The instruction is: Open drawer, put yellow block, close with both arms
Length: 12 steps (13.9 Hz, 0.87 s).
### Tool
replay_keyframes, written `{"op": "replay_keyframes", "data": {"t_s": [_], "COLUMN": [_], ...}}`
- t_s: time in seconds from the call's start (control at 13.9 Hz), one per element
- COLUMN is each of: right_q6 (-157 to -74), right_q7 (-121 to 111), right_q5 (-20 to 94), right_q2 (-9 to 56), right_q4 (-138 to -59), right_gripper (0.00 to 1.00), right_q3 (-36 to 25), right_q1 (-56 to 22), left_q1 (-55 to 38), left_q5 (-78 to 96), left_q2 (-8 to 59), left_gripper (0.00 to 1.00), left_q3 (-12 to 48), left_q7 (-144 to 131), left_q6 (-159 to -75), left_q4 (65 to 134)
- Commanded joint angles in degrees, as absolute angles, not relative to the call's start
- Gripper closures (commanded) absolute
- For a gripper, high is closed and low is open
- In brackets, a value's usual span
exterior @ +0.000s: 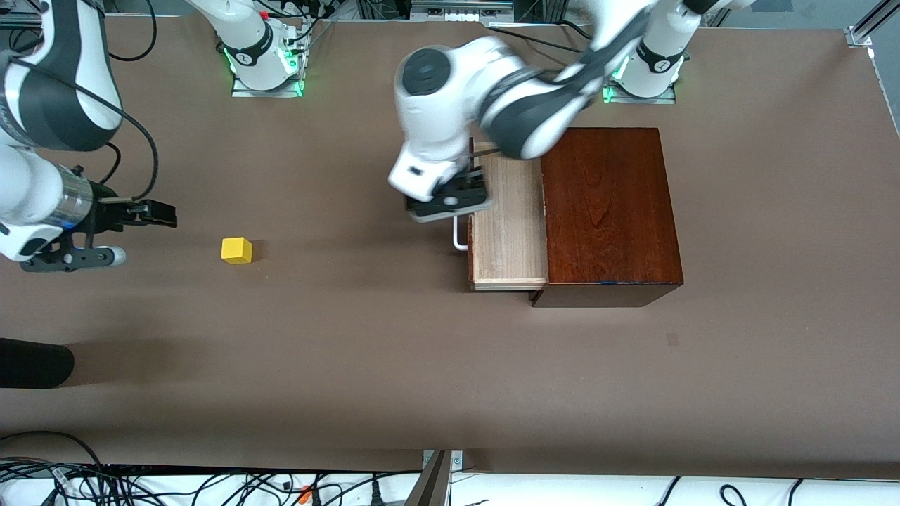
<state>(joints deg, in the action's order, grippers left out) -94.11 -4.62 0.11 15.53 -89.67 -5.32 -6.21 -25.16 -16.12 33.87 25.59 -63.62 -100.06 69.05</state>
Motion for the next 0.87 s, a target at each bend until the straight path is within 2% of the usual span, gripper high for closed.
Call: {"op": "replay_keyframes", "data": {"t_s": [0.0, 0.29, 0.5, 0.79], "right_q6": [-96.15, -103.96, -109.05, -123.88], "right_q7": [-4.66, -4.57, -4.57, -6.59], "right_q5": [0.88, 1.05, 1.23, 1.32], "right_q2": [15.03, 14.07, 13.28, 13.44], "right_q4": [-92.8, -100.44, -106.24, -115.91], "right_gripper": [0.0, 0.0, 0.0, 0.0], "right_q3": [-5.19, -5.19, -5.19, -5.1], "right_q1": [-6.33, -6.24, -6.24, -6.24], "left_q1": [-15.94, -5.12, 1.21, 8.96], "left_q5": [-9.77, -5.37, -4.66, -1.15], "left_q2": [25.24, 19.09, 16.97, 13.46], "left_gripper": [0.0, 0.0, 0.0, 0.0], "left_q3": [26.45, 26.46, 26.54, 25.76], "left_q7": [-52.68, -40.45, -35.44, -25.17], "left_q6": [-94.15, -92.2, -91.24, -90.79], "left_q4": [73.13, 76.46, 77.34, 79.09]}}
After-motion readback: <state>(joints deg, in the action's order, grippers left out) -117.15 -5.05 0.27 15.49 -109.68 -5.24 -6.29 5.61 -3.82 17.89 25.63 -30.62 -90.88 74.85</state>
